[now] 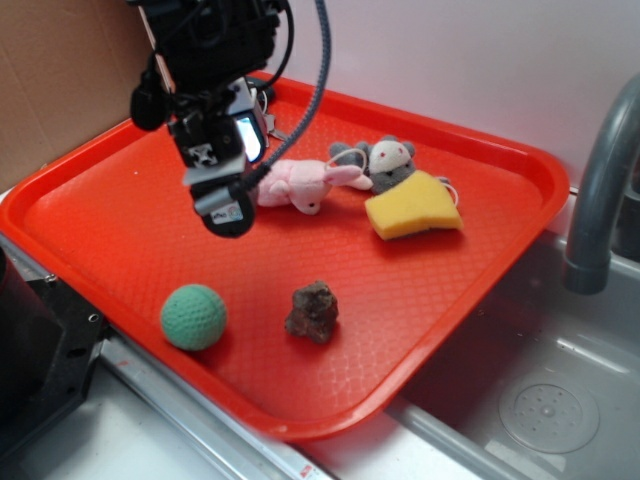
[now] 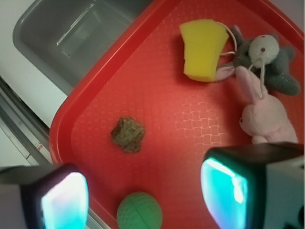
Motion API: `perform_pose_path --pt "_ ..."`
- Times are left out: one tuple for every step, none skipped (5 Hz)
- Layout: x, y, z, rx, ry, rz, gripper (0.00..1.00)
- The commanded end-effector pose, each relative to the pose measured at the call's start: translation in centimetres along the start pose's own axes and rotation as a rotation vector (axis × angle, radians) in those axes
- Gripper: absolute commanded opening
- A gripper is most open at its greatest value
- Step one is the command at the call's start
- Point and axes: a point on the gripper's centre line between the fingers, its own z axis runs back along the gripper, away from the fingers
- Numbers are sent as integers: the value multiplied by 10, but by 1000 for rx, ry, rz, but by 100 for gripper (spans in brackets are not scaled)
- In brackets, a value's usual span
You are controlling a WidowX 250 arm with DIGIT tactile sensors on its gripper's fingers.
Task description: Grab the rock.
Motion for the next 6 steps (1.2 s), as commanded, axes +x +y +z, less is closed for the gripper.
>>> perform_pose_path --pt "-9 -28 -43 28 77 -100 100" --pt "-9 -43 -59 53 112 -182 100" --pt "-6 -31 -70 49 118 -217 100" --pt "2 -20 -82 38 148 -257 100" --pt "6 -11 -93 32 184 -272 100" --pt "16 -5 -98 42 198 -283 73"
